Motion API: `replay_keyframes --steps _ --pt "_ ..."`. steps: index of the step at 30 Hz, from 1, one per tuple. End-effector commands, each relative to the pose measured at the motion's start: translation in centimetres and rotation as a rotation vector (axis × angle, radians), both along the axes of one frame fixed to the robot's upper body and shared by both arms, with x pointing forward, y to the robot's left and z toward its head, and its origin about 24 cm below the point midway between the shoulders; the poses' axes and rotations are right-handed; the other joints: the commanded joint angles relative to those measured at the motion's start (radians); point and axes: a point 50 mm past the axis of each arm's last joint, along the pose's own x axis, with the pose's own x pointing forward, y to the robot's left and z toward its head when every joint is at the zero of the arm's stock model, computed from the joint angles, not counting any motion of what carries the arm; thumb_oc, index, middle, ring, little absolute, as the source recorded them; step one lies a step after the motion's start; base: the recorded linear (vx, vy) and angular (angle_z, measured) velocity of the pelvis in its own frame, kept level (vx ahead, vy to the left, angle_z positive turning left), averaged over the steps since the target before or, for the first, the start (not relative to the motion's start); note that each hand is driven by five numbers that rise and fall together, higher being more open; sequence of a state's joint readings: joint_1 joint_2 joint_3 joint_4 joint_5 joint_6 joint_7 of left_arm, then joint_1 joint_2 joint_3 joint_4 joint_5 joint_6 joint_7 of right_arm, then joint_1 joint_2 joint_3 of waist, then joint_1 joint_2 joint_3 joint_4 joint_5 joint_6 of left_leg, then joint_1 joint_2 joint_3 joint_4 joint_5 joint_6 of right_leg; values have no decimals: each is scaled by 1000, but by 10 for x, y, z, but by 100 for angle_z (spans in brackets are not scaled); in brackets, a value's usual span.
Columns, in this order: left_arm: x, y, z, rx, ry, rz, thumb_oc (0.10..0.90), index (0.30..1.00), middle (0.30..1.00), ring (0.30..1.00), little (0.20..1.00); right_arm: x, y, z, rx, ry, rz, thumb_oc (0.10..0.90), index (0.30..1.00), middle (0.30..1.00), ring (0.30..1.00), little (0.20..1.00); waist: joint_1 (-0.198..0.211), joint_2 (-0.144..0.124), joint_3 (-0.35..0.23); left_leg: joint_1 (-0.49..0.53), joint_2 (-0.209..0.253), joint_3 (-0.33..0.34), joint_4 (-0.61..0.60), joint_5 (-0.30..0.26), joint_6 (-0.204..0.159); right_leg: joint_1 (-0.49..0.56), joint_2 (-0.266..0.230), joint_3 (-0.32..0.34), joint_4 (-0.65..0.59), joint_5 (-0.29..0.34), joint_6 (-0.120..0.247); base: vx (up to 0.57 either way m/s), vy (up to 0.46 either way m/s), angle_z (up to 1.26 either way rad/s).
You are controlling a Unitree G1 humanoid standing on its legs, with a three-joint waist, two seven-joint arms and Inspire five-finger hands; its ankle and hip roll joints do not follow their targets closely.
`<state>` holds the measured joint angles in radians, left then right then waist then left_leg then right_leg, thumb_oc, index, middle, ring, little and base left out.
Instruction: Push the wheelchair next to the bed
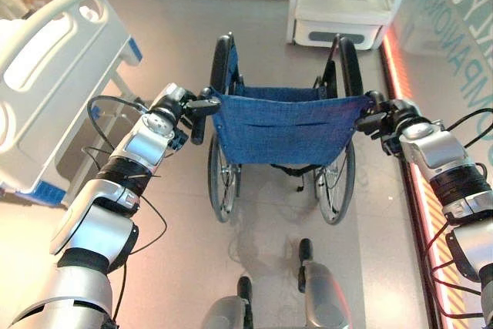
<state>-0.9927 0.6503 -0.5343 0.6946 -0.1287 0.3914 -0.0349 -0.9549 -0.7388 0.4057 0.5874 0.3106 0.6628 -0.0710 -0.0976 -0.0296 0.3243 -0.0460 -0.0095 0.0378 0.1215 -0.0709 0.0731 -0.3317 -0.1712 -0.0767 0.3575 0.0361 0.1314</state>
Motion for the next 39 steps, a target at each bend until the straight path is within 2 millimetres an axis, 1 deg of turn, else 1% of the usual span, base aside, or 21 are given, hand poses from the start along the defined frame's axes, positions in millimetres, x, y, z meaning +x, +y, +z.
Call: replay_keyframes --steps 1,3,4,5,7,9,11,12,13,16,18,20,23,24,26,27,29,30,34,36,39 --pt "-20 -39 -87 10 304 -203 400 300 300 300 300 11 25 20 -182 -62 236 400 300 300 300 300 0 18 17 95 7 -15 66 -97 -44 19 21 -39 -139 70 -19 242 -243 40" --pt "-23 -36 -96 1 347 -194 400 300 300 300 300 12 26 16 -182 -16 237 400 300 300 300 300 -2 16 -1 129 66 0 54 -80 -71 38 11 -76 -123 50 -30 372 -338 20" --pt "-24 -38 -101 -19 359 -191 400 300 300 300 300 11 24 12 -169 34 239 400 300 300 300 300 -6 17 -19 152 120 18 51 -41 -93 54 19 -102 -114 20 -48 346 -327 12" --pt "-24 -38 -101 -22 359 -190 400 300 300 300 300 11 24 11 -168 37 241 400 300 300 300 300 -7 17 -21 154 125 18 50 -36 -96 56 20 -105 -114 18 -50 300 -313 40" --pt "-24 -40 -103 -48 351 -188 400 300 300 300 300 8 20 4 -132 82 242 400 300 300 300 300 -12 16 -42 177 198 49 67 61 -129 85 36 -142 -115 -18 -76 244 -277 46" --pt "-25 -43 -104 -69 340 -191 400 300 300 300 300 7 17 1 -134 96 245 400 300 300 300 300 -15 8 -58 175 236 62 106 122 -139 105 50 -163 -124 -36 -95 264 -304 21" --pt "-28 -45 -111 -103 333 -180 400 300 300 300 300 5 16 -4 -124 108 252 400 300 300 300 300 -9 0 -72 154 246 59 184 178 -147 142 70 -179 -146 -51 -119 319 -300 26" --pt "-30 -45 -115 -150 328 -167 400 300 300 300 300 4 16 -7 -125 110 247 400 300 300 300 300 3 -8 -74 126 241 58 218 185 -142 175 80 -181 -162 -60 -128 506 -323 17" --pt "-33 -47 -120 -208 316 -149 400 300 300 300 300 4 21 -13 -116 110 256 400 300 300 300 300 44 -18 -63 33 147 24 264 144 -117 242 96 -159 -192 -68 -130 436 -252 3" --pt "-35 -46 -120 -228 292 -136 400 300 300 300 300 4 26 -17 -114 107 256 400 300 300 300 300 76 -15 -44 -45 95 51 235 133 -105 306 110 -146 -214 -79 -125 409 -117 -30" --pt "-35 -43 -116 -221 276 -143 400 300 300 300 300 4 27 -21 -119 96 247 400 300 300 300 300 108 -4 -25 -117 31 86 175 126 -104 366 135 -132 -239 -90 -118 478 -59 -44" --pt "-36 -32 -113 -204 271 -133 400 300 300 300 300 4 33 -23 -118 88 262 400 300 300 300 300 150 29 -14 -203 -15 106 67 197 -122 423 195 -100 -259 -106 -120 564 -50 -29" --pt "-41 -22 -116 -198 283 -121 400 300 300 300 300 4 37 -25 -123 94 284 400 300 300 300 300 195 52 -14 -235 -37 99 -53 279 -136 490 237 -57 -264 -142 -125 548 34 -73" --pt "-47 -16 -122 -205 302 -106 400 300 300 300 300 3 39 -26 -127 102 308 400 300 300 300 300 218 68 -26 -243 -37 104 -98 296 -131 519 260 -25 -247 -185 -134 711 150 -92" --pt "-52 -13 -127 -207 320 -103 400 300 300 300 300 3 38 -29 -129 116 320 400 300 300 300 300 226 76 -39 -240 -25 128 -86 275 -121 527 260 -27 -214 -226 -138 617 208 -84" --pt "-54 -12 -130 -209 333 -102 400 300 300 300 300 2 36 -31 -128 127 325 400 300 300 300 300 229 73 -51 -237 -14 145 -49 239 -101 526 247 -37 -180 -255 -138 529 210 -64" --pt "-58 -9 -138 -214 361 -99 400 300 300 300 300 -3 33 -46 -115 153 322 400 300 300 300 300 229 48 -72 -231 -16 158 34 162 -64 542 213 -57 -142 -276 -129 558 186 -28" --pt "-61 -8 -140 -212 375 -101 400 300 300 300 300 -7 31 -54 -100 164 329 400 300 300 300 300 235 30 -82 -236 -22 149 92 121 -44 552 191 -67 -118 -270 -117 519 162 -6" --pt "-60 -4 -136 -197 376 -107 400 300 300 300 300 -11 31 -57 -80 131 328 400 300 300 300 300 250 3 -103 -216 -40 117 107 86 -7 544 152 -73 -14 -198 -75 410 164 -8" --pt "-56 0 -130 -178 348 -97 400 300 300 300 300 -8 37 -52 -68 83 342 400 300 300 300 300 275 -9 -115 -214 -56 103 98 83 9 557 108 -93 60 -105 -36 430 193 -9" --pt "-55 -4 -129 -159 333 -103 400 300 300 300 300 -8 34 -50 -73 52 336 400 300 300 300 300 260 -1 -131 -182 -65 91 76 67 28 484 113 -51 214 1 -21 351 173 -10"
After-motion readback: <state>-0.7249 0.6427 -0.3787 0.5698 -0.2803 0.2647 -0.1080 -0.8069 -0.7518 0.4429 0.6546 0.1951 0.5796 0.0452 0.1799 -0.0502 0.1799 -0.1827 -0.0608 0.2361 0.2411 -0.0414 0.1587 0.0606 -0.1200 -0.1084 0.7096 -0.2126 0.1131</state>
